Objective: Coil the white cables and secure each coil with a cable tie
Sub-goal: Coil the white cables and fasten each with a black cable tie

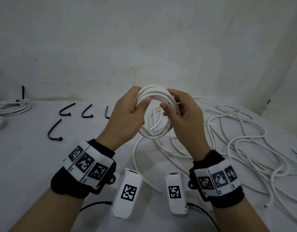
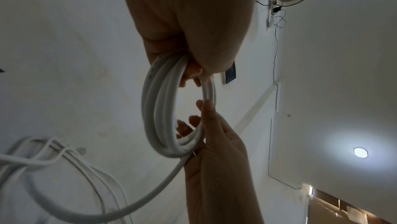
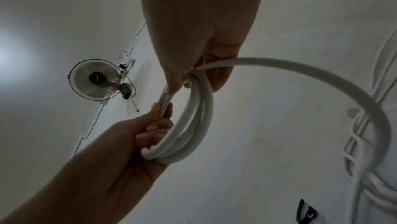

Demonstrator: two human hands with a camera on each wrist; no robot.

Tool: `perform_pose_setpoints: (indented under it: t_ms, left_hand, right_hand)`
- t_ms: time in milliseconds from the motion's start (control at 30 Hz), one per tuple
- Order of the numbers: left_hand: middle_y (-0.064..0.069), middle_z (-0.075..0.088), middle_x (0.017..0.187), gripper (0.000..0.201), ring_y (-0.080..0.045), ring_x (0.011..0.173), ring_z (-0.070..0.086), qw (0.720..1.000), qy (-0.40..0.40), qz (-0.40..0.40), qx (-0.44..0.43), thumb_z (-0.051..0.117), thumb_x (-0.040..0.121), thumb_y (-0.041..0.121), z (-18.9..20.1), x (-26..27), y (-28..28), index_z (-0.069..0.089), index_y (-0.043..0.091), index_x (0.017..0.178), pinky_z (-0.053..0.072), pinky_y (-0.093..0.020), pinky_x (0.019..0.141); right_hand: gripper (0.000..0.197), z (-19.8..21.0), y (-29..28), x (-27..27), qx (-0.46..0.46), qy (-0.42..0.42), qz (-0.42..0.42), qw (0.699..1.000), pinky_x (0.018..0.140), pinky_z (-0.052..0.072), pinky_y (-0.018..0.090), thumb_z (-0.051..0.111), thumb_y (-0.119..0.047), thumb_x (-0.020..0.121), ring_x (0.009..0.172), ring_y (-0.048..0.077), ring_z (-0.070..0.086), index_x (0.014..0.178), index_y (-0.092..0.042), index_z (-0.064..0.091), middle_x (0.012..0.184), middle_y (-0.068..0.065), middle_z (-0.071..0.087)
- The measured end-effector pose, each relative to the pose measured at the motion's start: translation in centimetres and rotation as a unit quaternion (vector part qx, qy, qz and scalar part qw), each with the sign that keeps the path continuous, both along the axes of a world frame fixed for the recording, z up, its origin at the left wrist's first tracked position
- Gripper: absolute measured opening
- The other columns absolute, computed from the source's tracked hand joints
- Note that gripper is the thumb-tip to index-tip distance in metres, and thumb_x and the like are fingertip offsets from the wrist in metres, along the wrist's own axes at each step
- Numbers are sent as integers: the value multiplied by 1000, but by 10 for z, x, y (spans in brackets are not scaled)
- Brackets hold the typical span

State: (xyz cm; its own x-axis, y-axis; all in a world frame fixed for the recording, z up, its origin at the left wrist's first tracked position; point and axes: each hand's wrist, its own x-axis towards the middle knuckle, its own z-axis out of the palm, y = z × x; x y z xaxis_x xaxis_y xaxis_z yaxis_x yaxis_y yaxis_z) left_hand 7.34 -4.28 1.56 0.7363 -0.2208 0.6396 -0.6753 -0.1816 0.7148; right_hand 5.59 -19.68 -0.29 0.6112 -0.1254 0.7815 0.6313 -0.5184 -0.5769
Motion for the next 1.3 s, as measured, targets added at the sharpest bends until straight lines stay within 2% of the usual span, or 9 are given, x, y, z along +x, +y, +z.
perform_pose_setpoints:
  t_ms: [67, 267, 467, 633, 767, 1000, 1067, 1167, 1300]
  left_hand:
    - [8, 47, 61, 10, -5, 47, 48, 999, 18, 2, -31, 47, 98, 22, -1, 1, -2, 55, 17, 96, 51, -26, 52]
    - [1, 52, 64, 10, -10, 47, 50, 997, 40, -25, -58, 55, 94, 16, 2, 0, -1, 56, 11, 103, 48, -20, 49]
    - [8, 53, 92, 26, -7, 68, 58, 998, -56, 11, 25, 53, 95, 13, 1, 0, 4, 50, 20, 120, 50, -16, 49]
    - [4, 55, 98, 26, -6, 70, 57, 988, -126, 64, 67, 48, 96, 9, -2, 4, 3, 54, 13, 122, 52, -23, 64]
    - [-1, 56, 94, 33, -5, 67, 56, 985, -130, 70, 92, 41, 95, -1, -5, 5, 2, 56, 11, 122, 53, -17, 56]
    - [6, 53, 64, 23, -8, 46, 50, 998, 43, -37, -37, 47, 98, 10, 1, -2, -2, 54, 15, 119, 50, -25, 49]
    - [10, 52, 54, 18, -8, 44, 48, 993, 85, -64, -60, 54, 94, 20, 2, -3, -4, 57, 15, 111, 47, -27, 48]
    - [11, 46, 48, 38, -6, 42, 42, 984, 129, -96, -82, 59, 77, 42, 4, -4, -4, 59, 9, 96, 42, -25, 46]
    - [10, 34, 46, 34, -6, 40, 32, 967, 179, -126, -133, 55, 76, 47, 5, -6, -4, 57, 12, 76, 35, -20, 42]
  right_hand:
    - [22, 0, 2, -1, 11, 8, 24, 1000, 69, 56, 35, 60, -22, 93, 74, 13, 68, 114, -14, 61, 95, 3, 65]
    - [15, -1, 2, -2, -20, 10, 13, 1000, 56, 48, 24, 55, -15, 96, 52, 12, 63, 109, -21, 59, 64, -7, 59]
    - [17, -4, 6, 0, -27, 6, 8, 1000, 50, 41, 12, 50, -15, 97, 49, 13, 60, 110, -16, 61, 64, -7, 57]
    - [16, -4, 7, 0, -21, -6, 7, 1000, 50, 40, 11, 51, -19, 98, 49, 12, 60, 110, -17, 62, 65, -12, 56]
    - [24, -5, 8, 0, -17, -7, 1, 1000, 53, 43, 14, 51, -24, 97, 52, 12, 61, 115, -15, 62, 72, -13, 59]
    - [17, 2, 6, -4, 43, 9, 41, 998, 45, 39, 14, 54, -22, 96, 41, 13, 57, 108, -16, 63, 64, -9, 56]
    - [16, 4, 5, -5, 55, 7, 48, 997, 45, 38, 15, 55, -21, 95, 39, 13, 56, 107, -16, 64, 65, -10, 57]
    - [18, 5, 7, -7, 65, 10, 66, 996, 43, 40, 19, 56, -23, 94, 39, 13, 54, 107, -15, 66, 66, -10, 61]
    - [24, 6, 10, -9, 112, 51, 116, 986, 41, 47, 31, 58, -30, 90, 36, 14, 53, 105, -13, 68, 55, -10, 59]
